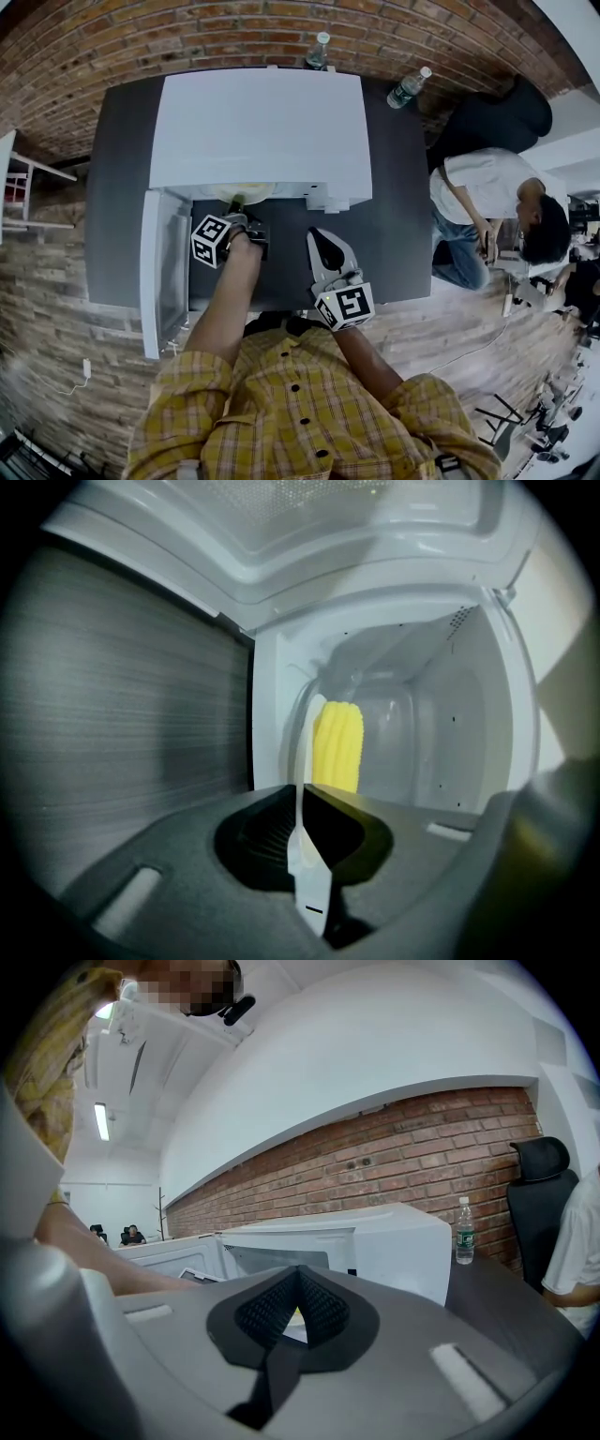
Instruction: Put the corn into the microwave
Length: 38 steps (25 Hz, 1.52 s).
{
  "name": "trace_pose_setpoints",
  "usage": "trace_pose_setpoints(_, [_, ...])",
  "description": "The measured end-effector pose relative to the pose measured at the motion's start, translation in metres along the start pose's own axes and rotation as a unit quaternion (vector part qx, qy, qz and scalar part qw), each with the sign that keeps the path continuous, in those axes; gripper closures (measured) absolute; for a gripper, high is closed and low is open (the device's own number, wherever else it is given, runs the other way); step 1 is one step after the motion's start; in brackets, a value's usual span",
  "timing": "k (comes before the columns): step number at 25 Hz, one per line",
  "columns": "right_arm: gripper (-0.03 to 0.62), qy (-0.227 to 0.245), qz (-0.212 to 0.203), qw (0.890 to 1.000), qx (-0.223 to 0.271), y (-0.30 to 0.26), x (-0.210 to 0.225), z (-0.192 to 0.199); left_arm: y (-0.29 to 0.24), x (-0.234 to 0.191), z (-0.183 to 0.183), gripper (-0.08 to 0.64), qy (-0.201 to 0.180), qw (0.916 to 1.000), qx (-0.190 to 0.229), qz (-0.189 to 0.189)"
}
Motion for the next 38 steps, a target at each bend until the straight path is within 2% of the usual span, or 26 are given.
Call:
trace_pose_setpoints(3, [0.594, -0.013, -0.003, 1.0, 0.002, -0.001, 0.004, -0.002, -0.008, 0.004, 0.005, 0.539, 0.005, 0.9999, -0.004, -0.008])
trace_pose_setpoints(8, [0.594, -0.011, -0.006, 1.0, 0.007, -0.003, 0.004, -0.008, -0.008, 0.003, 0.009, 0.52, 0.052, 0.9983, 0.024, -0.012])
trace_pose_setpoints(11, [0.594, -0.011, -0.007, 1.0, 0.005, -0.001, 0.004, -0.008, -0.006, 0.003, 0.01, 0.515, 0.066, 0.9973, 0.027, -0.014])
trace_pose_setpoints(13, [0.594, -0.011, -0.007, 1.0, 0.005, -0.001, 0.005, -0.008, -0.008, 0.006, 0.009, 0.488, 0.072, 0.9972, 0.022, -0.009])
trace_pose_setpoints(15, [0.594, -0.012, -0.007, 1.0, 0.006, -0.001, 0.005, -0.005, -0.007, 0.008, 0.009, 0.405, 0.077, 0.9969, 0.018, -0.005])
trace_pose_setpoints(16, [0.594, -0.013, -0.007, 1.0, 0.006, 0.0, 0.005, -0.004, -0.005, 0.008, 0.009, 0.388, 0.078, 0.9968, 0.017, -0.004])
trace_pose_setpoints(22, [0.594, -0.01, -0.008, 1.0, 0.007, 0.002, 0.005, -0.004, 0.01, 0.01, 0.012, 0.374, 0.072, 0.9974, 0.006, 0.007])
trace_pose_setpoints(24, [0.594, -0.009, -0.007, 1.0, 0.005, 0.006, 0.004, -0.003, 0.02, 0.011, 0.014, 0.376, 0.052, 0.9986, 0.003, 0.007])
trace_pose_setpoints(26, [0.594, -0.011, -0.007, 1.0, 0.004, 0.01, 0.005, -0.004, 0.034, 0.014, 0.018, 0.399, 0.006, 1.0, -0.006, 0.0])
trace_pose_setpoints(29, [0.592, -0.008, -0.008, 1.0, 0.002, 0.015, 0.006, -0.005, 0.057, 0.025, 0.03, 0.56, -0.073, 0.9968, -0.032, -0.001])
trace_pose_setpoints(34, [0.592, -0.002, -0.012, 1.0, 0.006, 0.023, 0.008, -0.009, 0.092, 0.039, 0.049, 0.563, -0.141, 0.9875, -0.059, 0.037])
trace_pose_setpoints(38, [0.592, 0.002, -0.019, 1.0, 0.009, 0.033, 0.003, -0.011, 0.121, 0.044, 0.063, 0.563, -0.203, 0.9742, -0.075, 0.064])
Point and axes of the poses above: the fingertips, and each gripper's own axes: y backward along the fingers, x to its right, z out of its underside, the point moved 9 cm from there along y, backward along the fingers, and after that the axes turned 15 degrees about y, right-handed, at the moved point
